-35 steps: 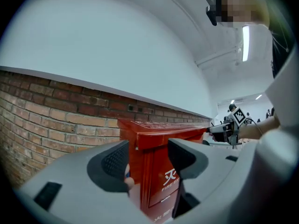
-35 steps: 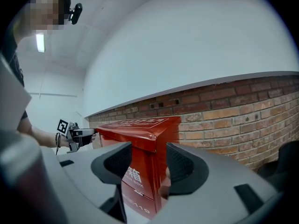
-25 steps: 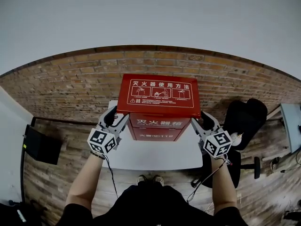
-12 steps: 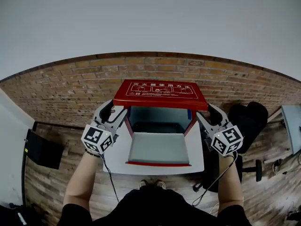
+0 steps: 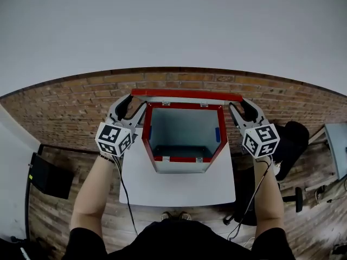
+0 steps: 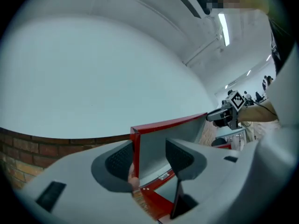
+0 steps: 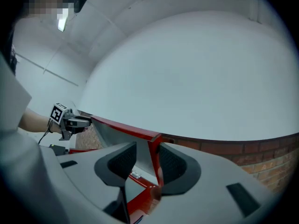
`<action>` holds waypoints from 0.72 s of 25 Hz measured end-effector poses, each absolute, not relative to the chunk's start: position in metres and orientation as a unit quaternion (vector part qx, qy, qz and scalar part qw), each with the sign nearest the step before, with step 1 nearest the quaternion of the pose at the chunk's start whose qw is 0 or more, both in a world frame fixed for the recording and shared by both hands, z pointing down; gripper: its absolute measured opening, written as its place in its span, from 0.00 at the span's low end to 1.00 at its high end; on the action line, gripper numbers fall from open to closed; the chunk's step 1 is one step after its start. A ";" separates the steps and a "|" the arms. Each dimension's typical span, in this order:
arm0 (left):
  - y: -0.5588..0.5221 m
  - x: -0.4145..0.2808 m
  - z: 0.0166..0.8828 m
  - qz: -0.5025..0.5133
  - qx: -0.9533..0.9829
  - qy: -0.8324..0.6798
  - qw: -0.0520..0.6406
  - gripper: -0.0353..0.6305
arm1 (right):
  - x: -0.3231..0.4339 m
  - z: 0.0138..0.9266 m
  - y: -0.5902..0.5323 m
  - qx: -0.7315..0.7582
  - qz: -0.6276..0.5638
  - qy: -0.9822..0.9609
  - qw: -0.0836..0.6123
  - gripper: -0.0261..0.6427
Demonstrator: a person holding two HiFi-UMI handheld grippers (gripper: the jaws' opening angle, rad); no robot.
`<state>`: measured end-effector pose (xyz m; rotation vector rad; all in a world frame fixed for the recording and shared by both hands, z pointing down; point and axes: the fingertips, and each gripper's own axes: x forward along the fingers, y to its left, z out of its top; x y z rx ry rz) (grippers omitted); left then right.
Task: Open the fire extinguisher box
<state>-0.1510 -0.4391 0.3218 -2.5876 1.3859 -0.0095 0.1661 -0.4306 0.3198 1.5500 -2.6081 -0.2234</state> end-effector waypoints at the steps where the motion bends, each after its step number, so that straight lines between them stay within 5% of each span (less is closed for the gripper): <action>1: -0.445 -0.153 0.318 0.000 -0.873 0.477 0.103 0.44 | 0.169 0.316 -0.437 0.520 -0.072 -0.850 0.046 0.26; 4: -0.461 -0.158 0.311 0.008 -0.862 0.497 0.100 0.34 | 0.176 0.308 -0.454 0.542 -0.068 -0.837 0.037 0.16; 9: -0.484 -0.165 0.300 0.014 -0.852 0.516 0.092 0.23 | 0.178 0.299 -0.475 0.549 -0.069 -0.832 0.043 0.14; 18: -0.519 -0.166 0.295 0.006 -0.850 0.522 0.078 0.20 | 0.178 0.293 -0.511 0.557 -0.063 -0.826 0.049 0.14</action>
